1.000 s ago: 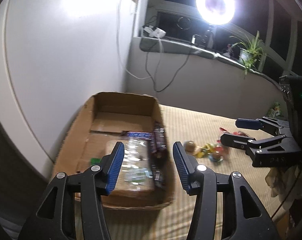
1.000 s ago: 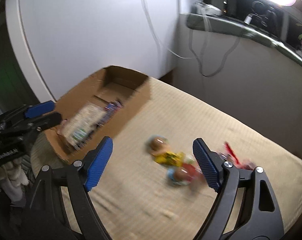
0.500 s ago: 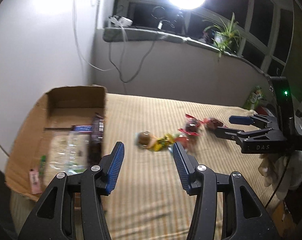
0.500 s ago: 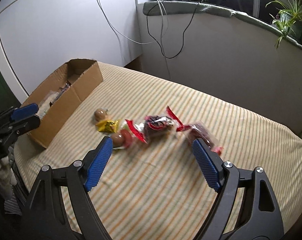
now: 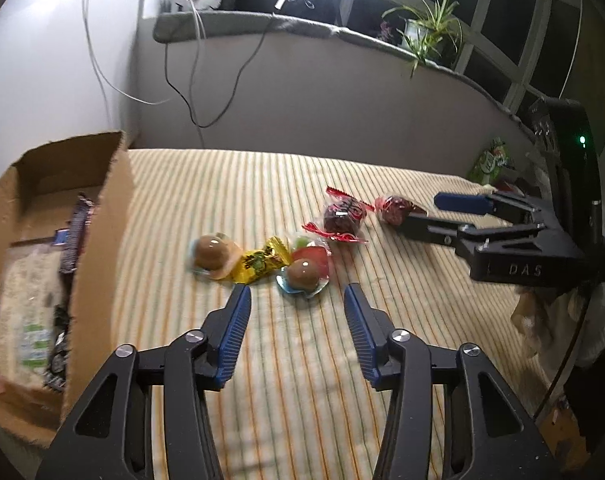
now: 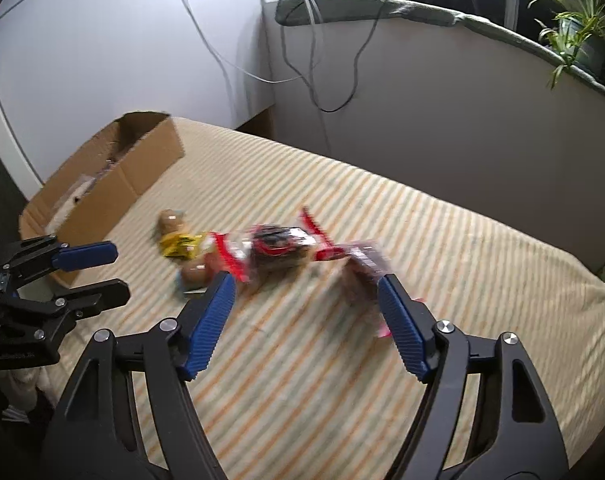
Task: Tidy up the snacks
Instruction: 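Move both grippers back toward the chocolate balls and red bags, then grasp a chocolate ball with the left gripper while the right grasps a red-trimmed bag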
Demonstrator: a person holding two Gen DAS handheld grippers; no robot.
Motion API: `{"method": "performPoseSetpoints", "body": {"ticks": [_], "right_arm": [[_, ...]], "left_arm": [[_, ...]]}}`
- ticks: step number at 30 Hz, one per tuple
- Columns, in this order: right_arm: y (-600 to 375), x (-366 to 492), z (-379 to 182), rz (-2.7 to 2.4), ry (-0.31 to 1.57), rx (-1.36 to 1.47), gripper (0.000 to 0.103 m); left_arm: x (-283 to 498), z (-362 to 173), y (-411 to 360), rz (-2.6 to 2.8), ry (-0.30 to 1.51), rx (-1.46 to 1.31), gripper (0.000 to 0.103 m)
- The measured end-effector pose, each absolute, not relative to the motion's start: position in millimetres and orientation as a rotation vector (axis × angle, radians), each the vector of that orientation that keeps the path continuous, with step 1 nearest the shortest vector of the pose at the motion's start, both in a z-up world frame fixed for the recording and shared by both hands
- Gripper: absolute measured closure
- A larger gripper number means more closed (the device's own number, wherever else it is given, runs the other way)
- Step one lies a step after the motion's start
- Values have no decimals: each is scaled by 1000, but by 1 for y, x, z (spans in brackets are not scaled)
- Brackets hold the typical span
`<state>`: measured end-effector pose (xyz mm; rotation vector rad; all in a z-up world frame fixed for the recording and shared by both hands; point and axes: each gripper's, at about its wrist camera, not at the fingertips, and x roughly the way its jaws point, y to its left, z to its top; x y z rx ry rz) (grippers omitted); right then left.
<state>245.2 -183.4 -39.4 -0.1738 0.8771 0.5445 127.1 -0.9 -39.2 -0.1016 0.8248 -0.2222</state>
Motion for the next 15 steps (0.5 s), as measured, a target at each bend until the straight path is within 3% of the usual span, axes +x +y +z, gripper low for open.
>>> {"method": "performPoseSetpoints", "body": {"ticks": [15], "right_arm": [[-194,294,-70,505,935,-232,31]], "left_arm": [[170,-62,-23,-230,898,-36,71]]}}
